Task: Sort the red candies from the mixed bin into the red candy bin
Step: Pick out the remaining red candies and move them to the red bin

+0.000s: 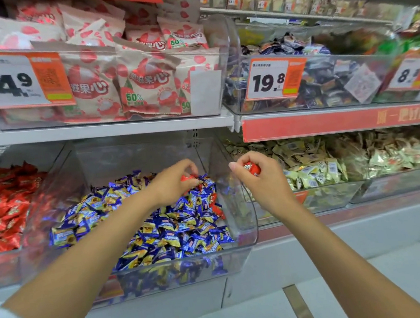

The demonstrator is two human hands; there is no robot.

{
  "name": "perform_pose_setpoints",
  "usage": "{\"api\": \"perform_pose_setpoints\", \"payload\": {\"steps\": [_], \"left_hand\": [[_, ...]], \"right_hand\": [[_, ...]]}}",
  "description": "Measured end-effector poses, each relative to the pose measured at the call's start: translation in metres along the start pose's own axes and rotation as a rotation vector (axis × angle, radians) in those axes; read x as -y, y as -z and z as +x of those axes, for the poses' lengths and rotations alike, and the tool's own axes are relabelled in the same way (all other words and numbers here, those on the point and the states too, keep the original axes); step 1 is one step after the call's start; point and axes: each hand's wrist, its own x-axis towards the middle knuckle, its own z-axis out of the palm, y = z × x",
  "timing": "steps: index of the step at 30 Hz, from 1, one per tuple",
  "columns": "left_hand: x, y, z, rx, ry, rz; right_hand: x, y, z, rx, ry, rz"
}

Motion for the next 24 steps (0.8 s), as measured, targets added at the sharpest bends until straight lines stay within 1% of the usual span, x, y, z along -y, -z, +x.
{"api": "perform_pose_setpoints", "payload": {"steps": [4, 8, 9, 10, 13, 16, 18, 21, 24], "left_hand": [[-0.011, -0.036, 0.017, 0.193, -0.061, 0.095], [-0.006, -0.052, 0.022, 0.311, -0.010, 0.293], [-0.002, -0.053, 0.024, 0.312, 0.004, 0.278], [0.001, -0.054, 0.024, 0.279, 0.002, 0.219], [-0.001, -0.045, 0.019, 0.124, 0.045, -0.084], [-0.011, -0.025, 0.009, 0.047, 0.105, -0.283], [-0.018, -0.010, 0.000, 0.040, 0.113, -0.321], [-0.019, 0.012, -0.016, 0.021, 0.075, -0.292], [-0.014, 0.032, -0.038, 0.037, 0.041, -0.266]], "right_hand": [[-0.017, 0.011, -0.005, 0.006, -0.048, -0.011], [-0.029, 0.021, -0.010, 0.036, -0.094, -0.018], [-0.031, 0.024, -0.011, 0.042, -0.098, -0.027], [-0.033, 0.026, -0.011, 0.042, -0.103, -0.036], [-0.033, 0.031, -0.013, 0.040, -0.134, -0.021], [-0.027, 0.033, -0.014, 0.051, -0.134, -0.012], [-0.016, 0.031, -0.012, 0.061, -0.114, -0.004], [0.004, 0.022, -0.008, 0.073, -0.059, 0.025], [0.024, 0.005, -0.009, 0.101, -0.011, 0.038]]}}
